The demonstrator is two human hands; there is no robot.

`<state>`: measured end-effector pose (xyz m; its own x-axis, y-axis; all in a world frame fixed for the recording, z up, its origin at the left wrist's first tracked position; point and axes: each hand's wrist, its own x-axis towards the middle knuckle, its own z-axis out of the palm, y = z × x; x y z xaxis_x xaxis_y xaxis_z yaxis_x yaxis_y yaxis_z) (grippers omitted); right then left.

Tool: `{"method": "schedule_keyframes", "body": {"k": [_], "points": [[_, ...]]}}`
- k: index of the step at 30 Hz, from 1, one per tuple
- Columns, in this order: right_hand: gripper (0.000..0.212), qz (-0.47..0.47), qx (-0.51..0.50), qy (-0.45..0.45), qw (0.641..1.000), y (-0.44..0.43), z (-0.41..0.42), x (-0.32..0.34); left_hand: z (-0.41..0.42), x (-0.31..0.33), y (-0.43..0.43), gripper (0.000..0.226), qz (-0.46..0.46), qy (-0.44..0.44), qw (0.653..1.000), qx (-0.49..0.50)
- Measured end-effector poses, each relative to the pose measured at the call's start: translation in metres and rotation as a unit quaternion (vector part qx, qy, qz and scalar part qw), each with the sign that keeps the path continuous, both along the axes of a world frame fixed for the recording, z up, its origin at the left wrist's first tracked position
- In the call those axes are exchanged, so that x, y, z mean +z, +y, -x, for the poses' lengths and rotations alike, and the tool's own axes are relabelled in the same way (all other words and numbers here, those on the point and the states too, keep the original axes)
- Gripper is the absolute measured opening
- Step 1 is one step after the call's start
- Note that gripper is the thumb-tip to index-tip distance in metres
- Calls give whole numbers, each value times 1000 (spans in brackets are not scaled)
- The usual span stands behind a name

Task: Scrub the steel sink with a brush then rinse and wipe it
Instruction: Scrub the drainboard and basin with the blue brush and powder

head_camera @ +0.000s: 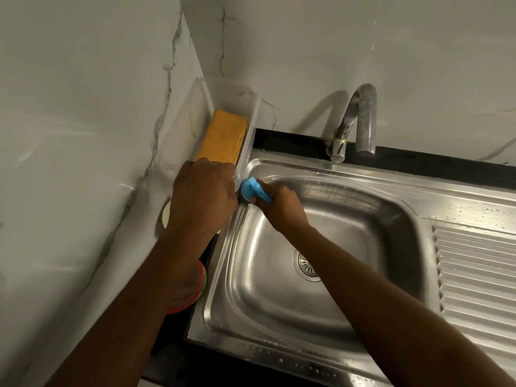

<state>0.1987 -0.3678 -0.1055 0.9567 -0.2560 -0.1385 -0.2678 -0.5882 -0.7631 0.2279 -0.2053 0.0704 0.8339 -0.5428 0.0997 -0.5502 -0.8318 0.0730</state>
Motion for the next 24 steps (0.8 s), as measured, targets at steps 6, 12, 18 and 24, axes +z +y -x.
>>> {"method": "schedule_keyframes", "body": {"k": [6, 12, 18, 24], "points": [[51, 45, -48, 5, 998, -24, -68, 28, -5, -14, 13, 26, 71, -23, 997, -5], [44, -103, -56, -15, 993, 9, -33, 15, -8, -8, 11, 12, 80, -42, 996, -16], [53, -44, 27, 13, 999, 16, 9, -1, -12, -7, 14, 12, 94, -48, 994, -25], [47, 18, -54, -10, 998, -12, -64, 28, -13, -10, 16, 13, 88, -39, 995, -23]]}}
